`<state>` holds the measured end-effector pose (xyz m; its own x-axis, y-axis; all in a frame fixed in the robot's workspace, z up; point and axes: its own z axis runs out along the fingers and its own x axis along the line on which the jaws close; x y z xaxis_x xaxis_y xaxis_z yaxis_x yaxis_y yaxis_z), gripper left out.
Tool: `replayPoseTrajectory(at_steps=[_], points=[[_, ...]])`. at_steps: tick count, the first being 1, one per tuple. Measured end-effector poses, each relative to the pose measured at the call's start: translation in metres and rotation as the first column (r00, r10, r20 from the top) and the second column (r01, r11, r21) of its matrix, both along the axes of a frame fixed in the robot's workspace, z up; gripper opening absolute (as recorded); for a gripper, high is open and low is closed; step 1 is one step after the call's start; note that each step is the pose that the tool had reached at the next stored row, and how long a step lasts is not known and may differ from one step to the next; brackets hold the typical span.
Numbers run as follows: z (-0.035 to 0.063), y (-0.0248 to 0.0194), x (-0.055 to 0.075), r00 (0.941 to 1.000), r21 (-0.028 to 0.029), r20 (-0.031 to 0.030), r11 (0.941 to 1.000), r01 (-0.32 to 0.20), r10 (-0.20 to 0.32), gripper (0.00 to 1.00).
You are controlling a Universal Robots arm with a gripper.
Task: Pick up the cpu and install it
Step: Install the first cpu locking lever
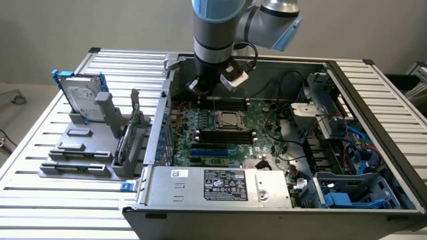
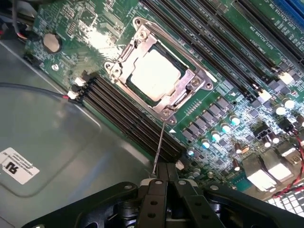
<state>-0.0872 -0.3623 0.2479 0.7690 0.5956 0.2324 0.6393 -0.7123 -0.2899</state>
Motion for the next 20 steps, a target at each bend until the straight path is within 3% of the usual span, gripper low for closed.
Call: replayPoseTrajectory(at_steps=[6, 9, 12, 20], points=[[0.0000, 0.0019, 0.000, 0.9986, -0.0016, 0.0457, 0.9997, 0.025, -0.025, 0.11], [-0.0001, 0.0022, 0.000, 0.9976, -0.0013, 0.0613, 0.9995, 0.033, -0.033, 0.11], [-0.0011, 0.0025, 0.001, 0.9969, -0.0012, 0.0688, 0.9993, 0.038, -0.038, 0.11], [-0.0112, 0.0064, 0.002, 0.9964, -0.0049, 0.0746, 0.9991, 0.041, -0.041, 0.11]])
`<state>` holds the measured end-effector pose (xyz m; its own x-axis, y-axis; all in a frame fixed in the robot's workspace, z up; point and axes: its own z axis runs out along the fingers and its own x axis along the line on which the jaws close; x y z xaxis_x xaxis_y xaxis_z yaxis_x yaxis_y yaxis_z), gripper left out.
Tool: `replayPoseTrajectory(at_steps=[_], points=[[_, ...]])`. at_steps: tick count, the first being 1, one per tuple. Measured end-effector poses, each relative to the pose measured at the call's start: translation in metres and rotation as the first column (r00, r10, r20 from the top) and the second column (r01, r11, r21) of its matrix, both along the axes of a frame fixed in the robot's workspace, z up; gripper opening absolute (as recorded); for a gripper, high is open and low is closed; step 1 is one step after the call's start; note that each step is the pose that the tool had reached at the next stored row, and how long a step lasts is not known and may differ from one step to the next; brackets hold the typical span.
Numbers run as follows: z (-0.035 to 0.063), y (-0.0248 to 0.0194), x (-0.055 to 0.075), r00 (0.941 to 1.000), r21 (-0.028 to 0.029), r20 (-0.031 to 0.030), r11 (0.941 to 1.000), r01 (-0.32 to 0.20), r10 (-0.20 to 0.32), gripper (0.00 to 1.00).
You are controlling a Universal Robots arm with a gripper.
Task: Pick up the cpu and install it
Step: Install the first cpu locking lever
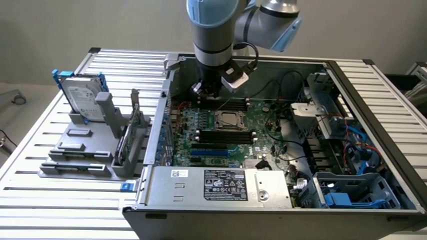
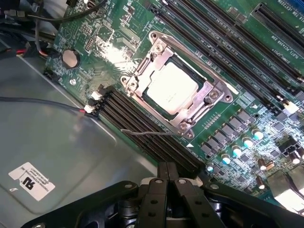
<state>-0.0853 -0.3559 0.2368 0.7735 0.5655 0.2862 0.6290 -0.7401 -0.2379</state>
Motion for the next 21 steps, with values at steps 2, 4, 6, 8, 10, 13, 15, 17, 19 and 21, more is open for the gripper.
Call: replayPoseTrajectory(at_steps=[2, 4, 6, 8, 10, 13, 15, 17, 19, 21], points=[[-0.0030, 0.0021, 0.000, 1.0000, -0.0010, 0.0005, 1.0000, 0.000, 0.000, 0.11], [-0.0058, 0.0044, 0.002, 1.0000, -0.0021, 0.0009, 1.0000, 0.000, 0.000, 0.11], [-0.0083, 0.0063, 0.003, 1.0000, -0.0053, 0.0012, 1.0000, 0.000, 0.000, 0.11], [-0.0103, 0.0075, 0.004, 1.0000, -0.0112, 0.0015, 0.9999, 0.000, 0.000, 0.11], [-0.0126, 0.0081, 0.005, 1.0000, -0.0167, 0.0021, 0.9999, 0.000, 0.000, 0.11], [-0.0149, 0.0082, 0.005, 1.0000, -0.0298, 0.0071, 0.9996, 0.000, 0.000, 0.11], [-0.0164, 0.0088, 0.005, 0.9999, -0.0402, 0.0114, 0.9992, 0.000, 0.000, 0.11], [-0.0182, 0.0093, 0.005, 0.9999, -0.0504, 0.0141, 0.9987, 0.001, 0.000, 0.11], [-0.0200, 0.0099, 0.005, 0.9999, -0.0625, 0.0157, 0.9980, 0.001, 0.000, 0.11], [-0.0209, 0.0108, 0.005, 0.9999, -0.0817, 0.0168, 0.9967, 0.001, 0.001, 0.11]])
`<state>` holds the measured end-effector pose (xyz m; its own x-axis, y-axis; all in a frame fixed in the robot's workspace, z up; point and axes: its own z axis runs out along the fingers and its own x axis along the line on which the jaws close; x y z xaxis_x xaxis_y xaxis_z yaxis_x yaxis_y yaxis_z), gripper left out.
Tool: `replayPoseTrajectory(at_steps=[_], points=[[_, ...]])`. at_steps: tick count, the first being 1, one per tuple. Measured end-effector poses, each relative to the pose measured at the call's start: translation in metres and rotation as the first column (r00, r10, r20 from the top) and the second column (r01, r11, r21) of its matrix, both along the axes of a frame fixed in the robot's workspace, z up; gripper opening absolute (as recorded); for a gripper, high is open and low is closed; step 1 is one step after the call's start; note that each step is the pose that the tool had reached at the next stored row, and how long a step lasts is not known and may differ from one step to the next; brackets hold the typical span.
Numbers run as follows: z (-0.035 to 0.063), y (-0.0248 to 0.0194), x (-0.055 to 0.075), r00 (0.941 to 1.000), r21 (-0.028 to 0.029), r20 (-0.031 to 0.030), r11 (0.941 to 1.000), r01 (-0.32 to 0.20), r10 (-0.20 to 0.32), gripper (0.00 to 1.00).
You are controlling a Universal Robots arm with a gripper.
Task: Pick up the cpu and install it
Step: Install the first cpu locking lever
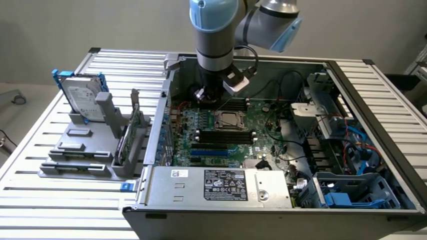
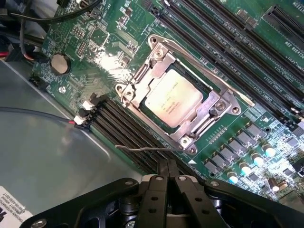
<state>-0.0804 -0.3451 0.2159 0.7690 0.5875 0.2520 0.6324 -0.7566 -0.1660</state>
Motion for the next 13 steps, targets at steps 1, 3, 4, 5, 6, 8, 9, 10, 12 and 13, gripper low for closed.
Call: replayPoseTrajectory(at_steps=[1, 3, 4, 5, 6, 8, 9, 10, 12, 13], points=[[-0.0003, 0.0006, 0.0000, 1.0000, -0.0095, 0.0007, 1.0000, 0.000, 0.000, 0.11], [-0.0009, 0.0017, 0.0000, 1.0000, -0.0213, 0.0014, 0.9998, 0.000, 0.000, 0.11], [-0.0011, 0.0021, 0.0000, 1.0000, -0.0243, 0.0014, 0.9997, 0.000, 0.000, 0.11], [-0.0014, 0.0026, 0.0001, 1.0000, -0.0257, 0.0014, 0.9997, 0.000, 0.000, 0.11], [-0.0016, 0.0030, 0.0001, 1.0000, -0.0266, 0.0014, 0.9996, 0.000, 0.000, 0.11], [-0.0020, 0.0038, 0.0003, 1.0000, -0.0269, 0.0016, 0.9996, 0.000, 0.000, 0.11], [-0.0023, 0.0042, 0.0003, 1.0000, -0.0269, 0.0016, 0.9996, 0.000, 0.000, 0.11], [-0.0026, 0.0044, 0.0004, 1.0000, -0.0268, 0.0016, 0.9996, 0.000, 0.000, 0.11], [-0.0031, 0.0049, 0.0005, 1.0000, -0.0270, 0.0016, 0.9996, 0.000, 0.000, 0.11], [-0.0035, 0.0051, 0.0007, 1.0000, -0.0272, 0.0015, 0.9996, 0.000, 0.000, 0.11]])
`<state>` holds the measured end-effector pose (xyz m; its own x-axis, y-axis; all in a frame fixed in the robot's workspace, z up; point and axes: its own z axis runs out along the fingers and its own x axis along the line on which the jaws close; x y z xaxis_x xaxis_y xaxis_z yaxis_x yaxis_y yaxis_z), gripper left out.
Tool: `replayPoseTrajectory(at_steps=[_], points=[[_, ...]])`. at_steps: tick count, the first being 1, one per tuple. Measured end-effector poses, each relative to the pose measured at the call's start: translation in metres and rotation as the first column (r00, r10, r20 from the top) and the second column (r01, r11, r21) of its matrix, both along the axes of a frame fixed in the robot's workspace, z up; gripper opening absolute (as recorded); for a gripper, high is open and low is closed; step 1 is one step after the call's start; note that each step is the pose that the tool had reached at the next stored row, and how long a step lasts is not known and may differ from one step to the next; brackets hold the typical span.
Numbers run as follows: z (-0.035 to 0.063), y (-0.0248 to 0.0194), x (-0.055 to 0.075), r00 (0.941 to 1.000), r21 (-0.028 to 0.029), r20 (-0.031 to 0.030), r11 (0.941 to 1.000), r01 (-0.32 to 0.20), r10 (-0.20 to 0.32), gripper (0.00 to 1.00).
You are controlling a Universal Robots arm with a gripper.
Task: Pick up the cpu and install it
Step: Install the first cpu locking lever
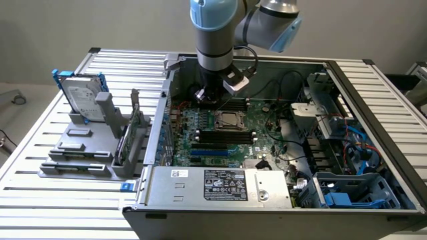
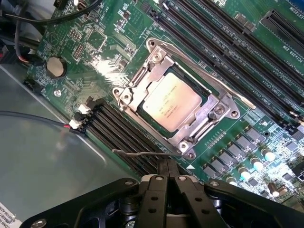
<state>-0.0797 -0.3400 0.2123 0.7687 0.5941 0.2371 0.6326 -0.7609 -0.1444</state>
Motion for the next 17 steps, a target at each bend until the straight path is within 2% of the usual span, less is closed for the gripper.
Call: replayPoseTrajectory(at_steps=[13, 17], points=[[-0.0062, 0.0021, 0.0025, 1.0000, -0.0006, 0.0027, 1.0000, 0.000, 0.000, 0.11], [-0.0070, 0.0029, 0.0028, 1.0000, -0.0046, 0.0041, 1.0000, 0.000, 0.000, 0.11]])
